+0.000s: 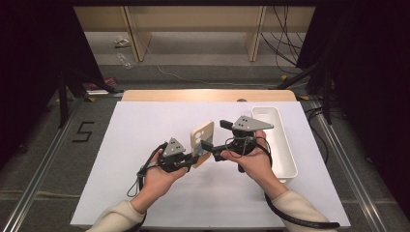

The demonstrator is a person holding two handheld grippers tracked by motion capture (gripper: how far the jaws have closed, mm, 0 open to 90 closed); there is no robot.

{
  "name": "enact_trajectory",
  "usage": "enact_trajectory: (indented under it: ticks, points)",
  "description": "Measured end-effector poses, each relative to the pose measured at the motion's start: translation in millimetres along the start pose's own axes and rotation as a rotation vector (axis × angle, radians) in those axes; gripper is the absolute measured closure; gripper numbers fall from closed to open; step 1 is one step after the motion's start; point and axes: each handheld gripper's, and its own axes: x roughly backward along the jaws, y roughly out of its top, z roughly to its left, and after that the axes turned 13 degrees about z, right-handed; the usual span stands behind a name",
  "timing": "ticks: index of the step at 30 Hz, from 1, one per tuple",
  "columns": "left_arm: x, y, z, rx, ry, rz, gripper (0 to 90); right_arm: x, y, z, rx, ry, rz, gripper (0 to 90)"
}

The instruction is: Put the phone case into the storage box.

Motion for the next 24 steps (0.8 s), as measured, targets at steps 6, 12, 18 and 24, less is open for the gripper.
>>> enact_trajectory:
  ticks: [6,12,18,24]
  points:
    - [-4.2,2.6,-6.2,-0.011,-0.005,0.001,79.7,-0.4,-0.8,-0.5,-0.013,-0.020,-0.005,0.1]
    - [-7.5,5.5,-12.8,-0.019,-0.012,0.001,79.7,-3.8,-2.7,1.1,-0.014,-0.024,0.004,0.1]
    - [-9.3,6.1,-18.8,-0.030,-0.016,0.002,79.6,-4.4,-3.4,1.7,-0.022,-0.034,-0.001,0.1]
    - [-9.3,5.8,-18.3,-0.022,-0.018,0.004,79.7,-5.6,-4.0,2.8,-0.023,-0.029,0.000,0.1]
